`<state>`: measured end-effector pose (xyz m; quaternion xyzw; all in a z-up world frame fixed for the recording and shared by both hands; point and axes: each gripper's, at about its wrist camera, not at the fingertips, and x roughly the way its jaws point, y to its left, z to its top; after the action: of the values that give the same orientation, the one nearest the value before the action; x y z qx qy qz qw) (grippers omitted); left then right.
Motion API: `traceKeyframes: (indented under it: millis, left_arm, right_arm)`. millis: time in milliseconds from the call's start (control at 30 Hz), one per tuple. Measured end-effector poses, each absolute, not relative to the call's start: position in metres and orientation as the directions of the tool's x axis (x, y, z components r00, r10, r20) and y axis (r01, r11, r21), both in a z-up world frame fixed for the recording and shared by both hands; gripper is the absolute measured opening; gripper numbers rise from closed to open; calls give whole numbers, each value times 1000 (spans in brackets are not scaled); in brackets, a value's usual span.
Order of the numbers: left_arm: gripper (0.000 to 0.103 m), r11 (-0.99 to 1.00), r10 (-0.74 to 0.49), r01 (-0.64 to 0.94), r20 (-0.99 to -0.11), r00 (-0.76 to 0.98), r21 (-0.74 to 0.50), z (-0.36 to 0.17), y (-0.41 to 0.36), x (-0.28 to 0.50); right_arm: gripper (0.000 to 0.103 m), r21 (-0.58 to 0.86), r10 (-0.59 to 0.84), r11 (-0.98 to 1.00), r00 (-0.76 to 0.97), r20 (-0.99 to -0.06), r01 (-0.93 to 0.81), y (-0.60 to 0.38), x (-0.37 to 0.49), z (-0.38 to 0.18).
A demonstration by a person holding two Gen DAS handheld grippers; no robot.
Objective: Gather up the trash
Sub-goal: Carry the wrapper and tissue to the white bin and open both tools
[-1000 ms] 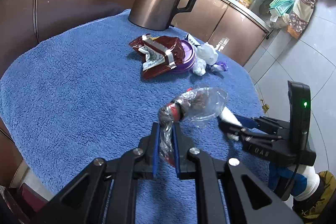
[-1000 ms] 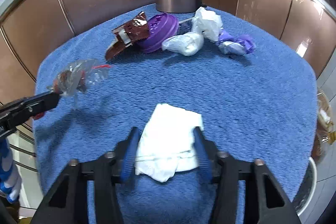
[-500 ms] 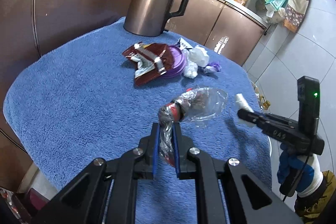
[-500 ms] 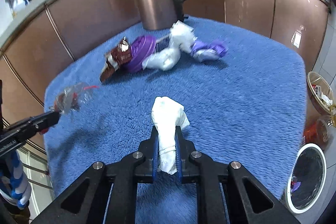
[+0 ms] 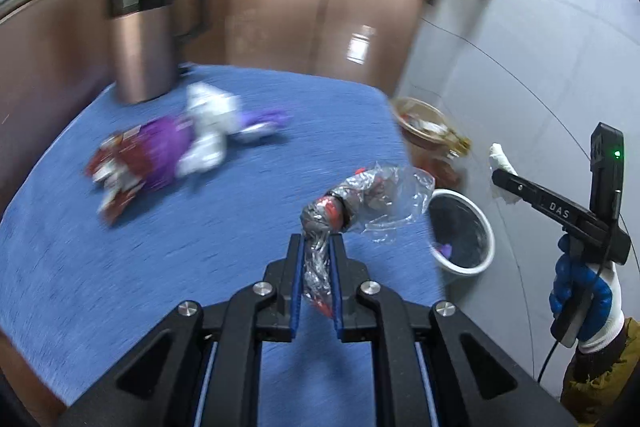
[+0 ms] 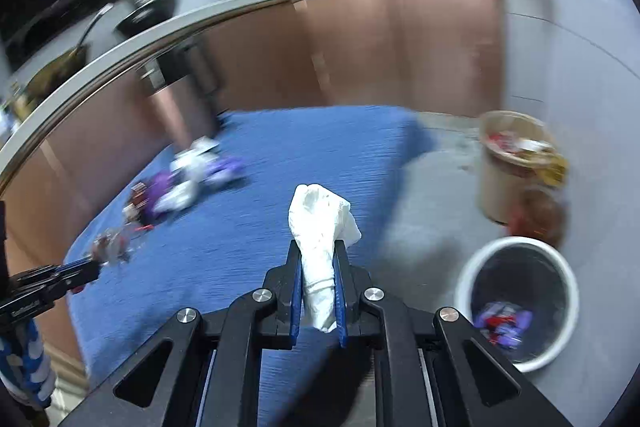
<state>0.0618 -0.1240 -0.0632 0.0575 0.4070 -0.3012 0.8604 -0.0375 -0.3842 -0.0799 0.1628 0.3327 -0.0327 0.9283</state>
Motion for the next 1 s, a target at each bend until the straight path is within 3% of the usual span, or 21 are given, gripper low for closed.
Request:
traceKeyframes:
  millis: [167,467,633,700,733,800,900,1000]
  left_arm:
    - [11,734,-493,674,-753,435,-91,-61,-217,61]
    - [11,630,-501,768,-815,290,-114,-91,-372,70]
    - [13,598,-521,781,-828,208,-180,-109,-432,79]
    - [14,583,-538,779,-829,156,-232,-115,-451,84]
    - [18,572,-549,777,-827,123,-265,-118,-459,86]
    - [29,561,-565,772,-820,93,-300,-122,-470,88]
    - [43,557,-583,771,-807,98,-309,-120,-471,90]
    - [45,565,-591,766,-798,116,-307,-115,-465,90]
  right_arm:
    - [13,294,-59,899,755,-653,324,-453,-65,-96]
    - [16,258,-148,852,683,-715,456,-520,-77,-126]
    - [17,227,-181,840,649,-739,493,-538,-74,-139]
    - [24,210,-204,830,632,-748,517,-545,-73,-144]
    - [26,203,-212,828,626,-750,523,-547,-73,-146]
    - [40,177,-244,817,606,-757,549,-549,-75,-148]
    - [43,156,-266,810,592,-761,565,-552,-80,-151]
    - [46,137,-282,810,584,-761,570,-549,-84,-151]
